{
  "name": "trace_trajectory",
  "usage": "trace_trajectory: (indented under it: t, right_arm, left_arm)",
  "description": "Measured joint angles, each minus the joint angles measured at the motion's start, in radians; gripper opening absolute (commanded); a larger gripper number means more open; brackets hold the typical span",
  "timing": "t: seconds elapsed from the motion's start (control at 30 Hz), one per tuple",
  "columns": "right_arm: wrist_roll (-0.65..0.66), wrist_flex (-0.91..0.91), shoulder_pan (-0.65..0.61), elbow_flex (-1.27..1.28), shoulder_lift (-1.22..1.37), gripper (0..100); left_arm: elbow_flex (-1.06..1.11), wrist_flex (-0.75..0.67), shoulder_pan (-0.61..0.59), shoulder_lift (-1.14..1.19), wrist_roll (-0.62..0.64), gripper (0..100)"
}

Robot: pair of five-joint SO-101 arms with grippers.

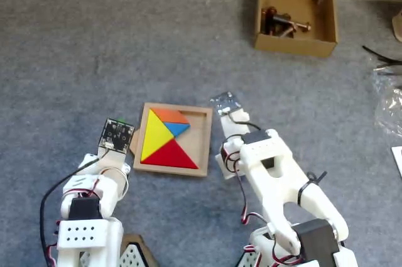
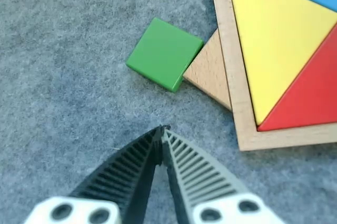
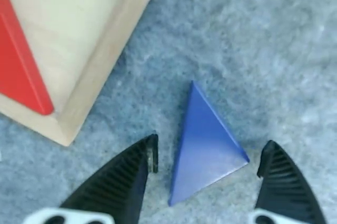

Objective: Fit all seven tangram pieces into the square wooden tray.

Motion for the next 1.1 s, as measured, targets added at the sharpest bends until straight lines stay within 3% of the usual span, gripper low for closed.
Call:
trace_trajectory:
  t: [0.7,1.1]
  right_arm:
    - [-0.032,-0.072,0.003,0.055,-0.003,23.0]
    - [-0.032,-0.08,0.008,0.054,-0.005,7.5]
  left_arm:
    - [0.0,0.0,0.0,0.0,0.0,1]
    - [0.0,0.0,0.0,0.0,0.0,1]
